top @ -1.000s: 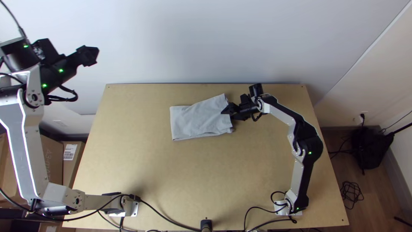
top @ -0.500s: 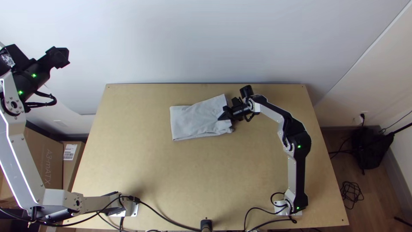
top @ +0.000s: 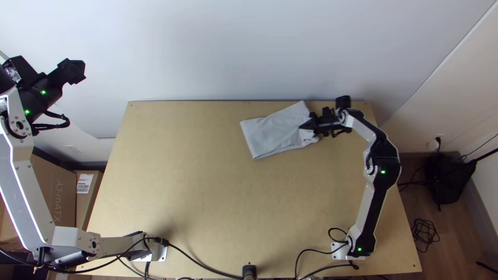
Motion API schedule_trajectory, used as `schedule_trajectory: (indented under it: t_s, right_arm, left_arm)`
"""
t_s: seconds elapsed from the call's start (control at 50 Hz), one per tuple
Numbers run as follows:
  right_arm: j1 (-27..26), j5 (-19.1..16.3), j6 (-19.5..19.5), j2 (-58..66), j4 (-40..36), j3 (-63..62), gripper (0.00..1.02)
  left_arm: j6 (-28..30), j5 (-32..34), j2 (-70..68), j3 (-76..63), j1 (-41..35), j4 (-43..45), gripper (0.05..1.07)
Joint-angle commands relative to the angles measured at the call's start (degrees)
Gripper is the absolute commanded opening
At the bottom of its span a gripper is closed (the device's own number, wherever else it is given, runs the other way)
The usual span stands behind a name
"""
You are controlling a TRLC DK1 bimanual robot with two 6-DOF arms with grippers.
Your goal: Fold the t-shirt
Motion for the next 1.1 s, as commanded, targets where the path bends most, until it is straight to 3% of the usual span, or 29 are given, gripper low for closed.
schedule_trajectory:
  t_s: [0.0, 0.28, 0.52, 0.74, 0.82, 0.9, 0.92, 1.02, 1.08]
  right_arm:
    - [-5.47, 0.04, 0.17, 1.26, -0.47, 2.22, 0.02]
    - [-19.89, 3.73, 3.15, 0.3, 0.76, 1.52, 0.02]
    - [-29.82, 4.61, 2.8, -7.79, 3.84, -9.73, 0.02]
    - [-32.81, 4.96, 0.61, -14.91, 7.09, -20.63, 0.04]
    - [-32.72, 5.13, -0.01, -16.05, 7.26, -22.22, 0.38]
    - [-32.54, 6.36, -0.63, -17.19, 7.44, -22.57, 0.95]
    - [-32.54, 7.24, -0.8, -17.46, 7.53, -22.3, 0.99]
    - [-32.63, 12.61, -0.8, -19.57, 9.99, -21.07, 0.99]
    - [-32.89, 18.93, -0.8, -20.97, 12.89, -19.75, 0.99]
  left_arm:
    - [0.83, 0.9, 0.59, -0.33, 0.42, 1.08, 1.03]
    - [0.74, 1.43, 0.86, -2.18, -0.2, 1.61, 1.03]
    - [0.39, 2.83, 0.77, -4.11, -0.29, 3.1, 1.03]
    - [0.21, 3.54, -0.37, -8.42, -0.37, 5.21, 1.03]
    - [0.03, 3.98, -0.99, -10.0, -0.37, 6.44, 1.03]
    - [0.03, 4.06, -1.43, -10.88, -0.46, 6.8, 1.03]
    - [0.12, 4.06, -1.43, -10.88, -0.37, 6.88, 1.03]
    - [0.21, 4.06, -1.69, -10.96, -0.29, 7.59, 1.03]
    - [0.47, 4.15, -1.87, -10.88, -0.02, 7.76, 1.03]
